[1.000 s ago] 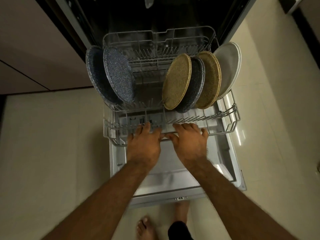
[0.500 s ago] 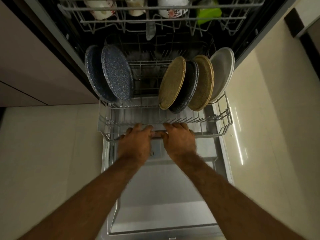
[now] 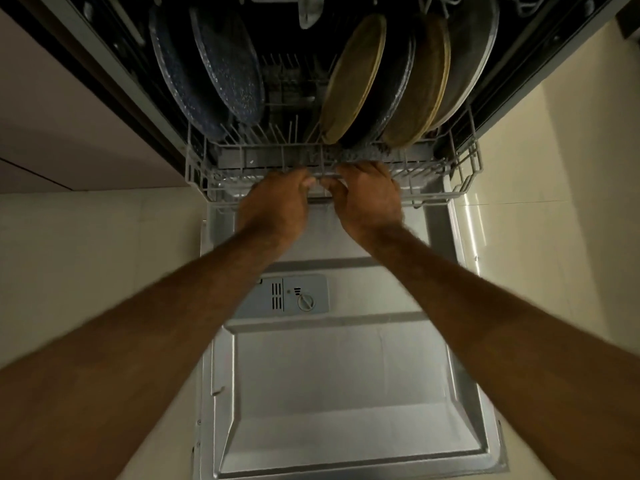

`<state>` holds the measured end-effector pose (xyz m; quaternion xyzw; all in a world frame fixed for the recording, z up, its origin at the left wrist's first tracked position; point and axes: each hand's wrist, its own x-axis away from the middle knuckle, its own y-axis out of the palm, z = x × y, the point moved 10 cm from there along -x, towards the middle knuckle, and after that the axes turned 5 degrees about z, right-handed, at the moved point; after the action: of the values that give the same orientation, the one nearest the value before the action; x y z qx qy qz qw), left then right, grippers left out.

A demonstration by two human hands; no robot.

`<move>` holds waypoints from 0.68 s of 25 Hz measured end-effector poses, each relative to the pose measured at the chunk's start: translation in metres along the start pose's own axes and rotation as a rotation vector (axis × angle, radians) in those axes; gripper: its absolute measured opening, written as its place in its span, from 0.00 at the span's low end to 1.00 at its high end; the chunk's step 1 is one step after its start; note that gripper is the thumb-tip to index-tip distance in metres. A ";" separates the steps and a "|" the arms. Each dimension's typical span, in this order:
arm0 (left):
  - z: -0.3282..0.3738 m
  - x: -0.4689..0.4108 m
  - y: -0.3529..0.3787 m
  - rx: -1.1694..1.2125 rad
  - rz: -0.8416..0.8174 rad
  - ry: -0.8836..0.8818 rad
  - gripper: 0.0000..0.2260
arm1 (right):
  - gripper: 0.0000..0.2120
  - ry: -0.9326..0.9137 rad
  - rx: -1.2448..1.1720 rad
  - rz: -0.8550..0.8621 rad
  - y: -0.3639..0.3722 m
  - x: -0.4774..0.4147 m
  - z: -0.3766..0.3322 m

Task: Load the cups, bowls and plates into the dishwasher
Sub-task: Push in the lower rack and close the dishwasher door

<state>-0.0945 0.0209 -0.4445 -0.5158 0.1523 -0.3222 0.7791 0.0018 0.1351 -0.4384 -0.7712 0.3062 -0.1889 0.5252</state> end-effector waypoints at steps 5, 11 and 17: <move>-0.005 -0.037 0.003 0.006 0.019 -0.028 0.13 | 0.20 -0.011 -0.012 0.072 0.006 -0.037 0.002; -0.007 -0.075 0.002 0.064 0.067 -0.072 0.14 | 0.19 -0.002 0.060 0.044 0.008 -0.075 -0.002; -0.004 -0.111 -0.003 0.093 0.079 -0.056 0.15 | 0.17 0.010 0.031 0.005 0.012 -0.114 -0.001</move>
<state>-0.1810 0.0905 -0.4537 -0.4815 0.1357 -0.2833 0.8182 -0.0862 0.2076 -0.4463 -0.7611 0.3079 -0.1961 0.5362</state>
